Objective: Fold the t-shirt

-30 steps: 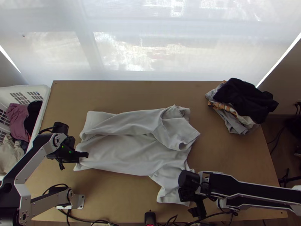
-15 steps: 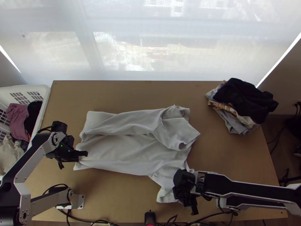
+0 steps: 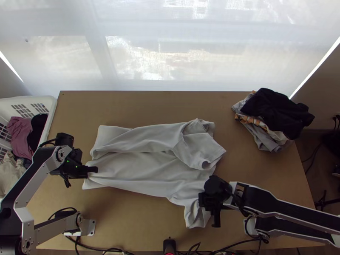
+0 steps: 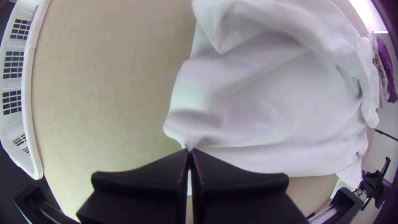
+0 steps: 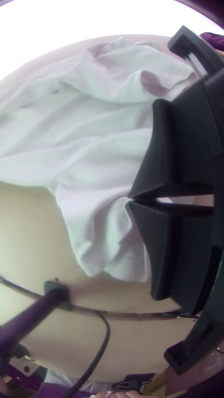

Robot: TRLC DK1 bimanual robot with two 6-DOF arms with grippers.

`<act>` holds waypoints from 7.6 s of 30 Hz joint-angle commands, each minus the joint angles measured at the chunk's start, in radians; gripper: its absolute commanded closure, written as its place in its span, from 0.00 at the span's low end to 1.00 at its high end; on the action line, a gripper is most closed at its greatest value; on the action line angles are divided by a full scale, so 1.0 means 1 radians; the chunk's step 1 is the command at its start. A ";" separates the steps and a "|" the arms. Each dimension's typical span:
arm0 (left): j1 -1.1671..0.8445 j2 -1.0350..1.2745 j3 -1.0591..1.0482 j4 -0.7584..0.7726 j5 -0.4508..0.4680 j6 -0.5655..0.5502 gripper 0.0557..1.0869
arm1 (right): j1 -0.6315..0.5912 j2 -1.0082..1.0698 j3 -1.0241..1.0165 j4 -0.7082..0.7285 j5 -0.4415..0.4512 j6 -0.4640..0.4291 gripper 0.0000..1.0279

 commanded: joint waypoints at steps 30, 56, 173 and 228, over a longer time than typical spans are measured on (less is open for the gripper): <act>0.033 -0.111 0.204 -0.071 0.000 0.042 0.97 | -0.558 0.140 0.342 0.051 0.018 -0.089 0.97; -0.069 0.046 0.438 0.103 0.031 0.068 0.97 | -0.784 0.401 0.577 0.141 0.000 -0.130 0.97; -0.161 0.521 0.696 0.053 0.091 0.004 0.97 | -0.522 0.822 0.543 0.192 0.009 0.082 0.04; -0.091 0.613 0.570 0.102 -0.001 -0.007 0.26 | -0.523 0.829 0.601 0.188 0.018 0.089 0.05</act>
